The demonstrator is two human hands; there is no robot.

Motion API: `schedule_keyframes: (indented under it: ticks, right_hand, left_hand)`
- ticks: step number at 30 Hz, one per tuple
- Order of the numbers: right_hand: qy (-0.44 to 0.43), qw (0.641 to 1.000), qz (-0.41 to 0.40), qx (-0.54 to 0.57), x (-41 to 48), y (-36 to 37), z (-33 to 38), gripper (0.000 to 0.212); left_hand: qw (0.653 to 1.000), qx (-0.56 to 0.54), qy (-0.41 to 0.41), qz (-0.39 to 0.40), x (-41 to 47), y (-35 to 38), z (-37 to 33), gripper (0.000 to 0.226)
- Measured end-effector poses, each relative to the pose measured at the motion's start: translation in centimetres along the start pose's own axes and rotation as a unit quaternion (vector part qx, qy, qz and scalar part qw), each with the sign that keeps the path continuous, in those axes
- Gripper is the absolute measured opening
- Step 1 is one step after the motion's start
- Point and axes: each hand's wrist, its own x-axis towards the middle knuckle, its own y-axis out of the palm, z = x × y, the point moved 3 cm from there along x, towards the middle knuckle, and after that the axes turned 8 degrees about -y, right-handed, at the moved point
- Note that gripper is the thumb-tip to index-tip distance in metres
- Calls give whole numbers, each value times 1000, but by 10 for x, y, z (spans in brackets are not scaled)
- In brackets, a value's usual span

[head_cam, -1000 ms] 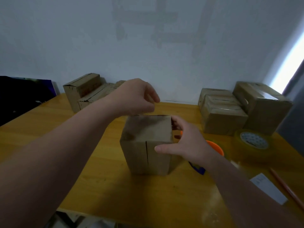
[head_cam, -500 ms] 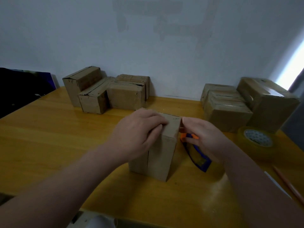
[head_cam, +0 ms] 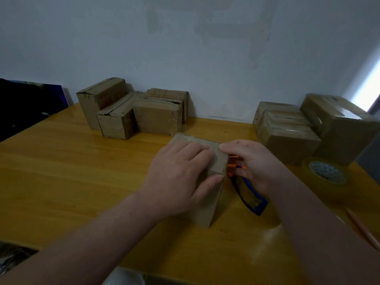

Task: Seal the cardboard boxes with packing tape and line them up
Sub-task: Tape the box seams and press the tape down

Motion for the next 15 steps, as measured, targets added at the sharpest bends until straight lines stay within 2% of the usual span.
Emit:
schedule_keyframes:
  ticks: [8, 15]
  right_hand:
    - [-61, 996, -19, -57, 0, 7, 8, 22]
    - [-161, 971, -104, -145, -2, 11, 14, 23]
  left_hand:
    - [1000, -10, 0, -15, 0, 0, 0, 49]
    - [999, -29, -13, -19, 1, -1, 2, 47]
